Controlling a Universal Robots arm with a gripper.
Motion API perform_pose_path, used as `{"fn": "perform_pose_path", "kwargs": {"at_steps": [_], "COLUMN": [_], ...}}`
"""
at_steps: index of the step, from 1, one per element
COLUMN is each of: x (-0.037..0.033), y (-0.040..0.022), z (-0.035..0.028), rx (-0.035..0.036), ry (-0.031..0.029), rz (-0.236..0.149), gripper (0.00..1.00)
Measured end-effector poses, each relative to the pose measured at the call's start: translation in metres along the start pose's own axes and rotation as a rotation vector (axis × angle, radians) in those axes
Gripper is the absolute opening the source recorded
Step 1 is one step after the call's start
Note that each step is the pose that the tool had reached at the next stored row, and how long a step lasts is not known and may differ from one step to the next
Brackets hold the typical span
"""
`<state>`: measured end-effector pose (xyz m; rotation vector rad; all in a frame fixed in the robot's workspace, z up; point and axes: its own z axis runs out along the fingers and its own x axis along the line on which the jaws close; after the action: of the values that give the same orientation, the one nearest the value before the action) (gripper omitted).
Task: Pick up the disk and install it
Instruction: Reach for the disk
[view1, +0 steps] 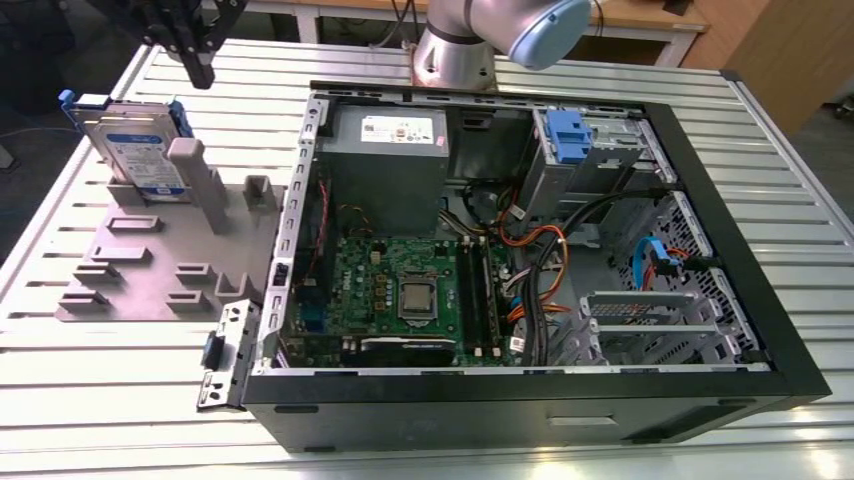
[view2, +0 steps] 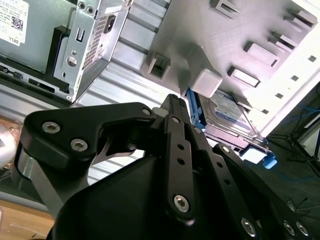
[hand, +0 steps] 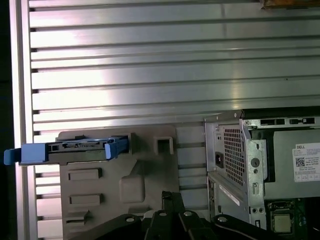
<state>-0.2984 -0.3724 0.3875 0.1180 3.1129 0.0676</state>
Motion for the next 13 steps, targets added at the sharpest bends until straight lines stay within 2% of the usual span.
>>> {"fn": "perform_pose_path", "kwargs": {"at_steps": [7, 13], "x": [0.0090, 0.0214], "y": [0.0002, 0.0022], "z": [0.0005, 0.0014], "rx": [0.0000, 0.0001], "ry": [0.0003, 0.0008], "rz": [0.000, 0.000], "gripper": [0.11, 0.11]}}
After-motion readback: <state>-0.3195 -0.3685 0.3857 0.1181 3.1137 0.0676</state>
